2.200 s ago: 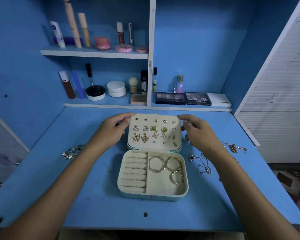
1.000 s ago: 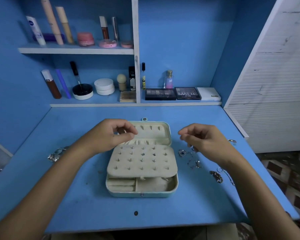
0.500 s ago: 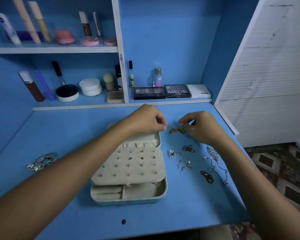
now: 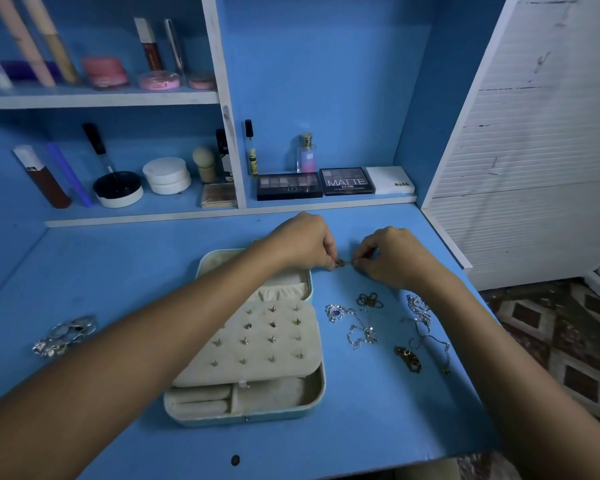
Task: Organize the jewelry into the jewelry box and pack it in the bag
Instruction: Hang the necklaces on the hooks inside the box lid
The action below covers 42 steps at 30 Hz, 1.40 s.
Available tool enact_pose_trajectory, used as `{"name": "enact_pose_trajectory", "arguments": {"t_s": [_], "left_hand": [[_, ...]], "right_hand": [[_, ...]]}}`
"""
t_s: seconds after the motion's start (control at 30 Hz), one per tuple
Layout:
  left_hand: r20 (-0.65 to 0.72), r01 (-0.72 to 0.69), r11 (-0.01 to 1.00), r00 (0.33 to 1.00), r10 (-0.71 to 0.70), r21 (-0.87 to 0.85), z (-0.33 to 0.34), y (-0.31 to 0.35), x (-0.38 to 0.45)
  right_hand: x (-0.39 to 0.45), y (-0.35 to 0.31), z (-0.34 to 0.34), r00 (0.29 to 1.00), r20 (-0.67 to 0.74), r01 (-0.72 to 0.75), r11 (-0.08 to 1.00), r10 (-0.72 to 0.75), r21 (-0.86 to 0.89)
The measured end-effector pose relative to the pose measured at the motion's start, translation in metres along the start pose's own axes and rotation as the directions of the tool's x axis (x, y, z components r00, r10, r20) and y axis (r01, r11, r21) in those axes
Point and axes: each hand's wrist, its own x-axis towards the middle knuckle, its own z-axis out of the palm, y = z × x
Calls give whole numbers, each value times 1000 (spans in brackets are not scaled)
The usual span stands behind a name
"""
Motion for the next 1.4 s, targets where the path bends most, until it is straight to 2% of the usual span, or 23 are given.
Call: {"name": "enact_pose_trajectory", "arguments": {"t_s": [0.23, 0.47, 0.9, 1.03, 1.23, 1.4], "left_hand": [[60, 16, 999, 998, -18, 40, -7, 3, -1], [54, -30, 996, 998, 26, 78, -6, 2, -5], [-4, 8, 994, 1000, -8, -108, -27, -9, -9], [-10, 8, 989, 1000, -10, -149, -33, -12, -14], [-24, 5, 985, 1000, -9, -170, -37, -14, -18], [-47, 1, 988, 999, -8, -152, -43, -19, -24]], "right_hand": [[2, -2, -6, 999, 41, -24, 999, 25, -33], [0, -8, 4, 999, 5, 48, 999, -48, 26], [3, -10, 11, 992, -30, 125, 985, -122, 120], [3, -11, 12, 991, -55, 134, 969, -125, 210], [4, -22, 13, 984, -82, 175, 956, -160, 238], [3, -27, 5, 990, -101, 120, 950, -94, 288]]}}
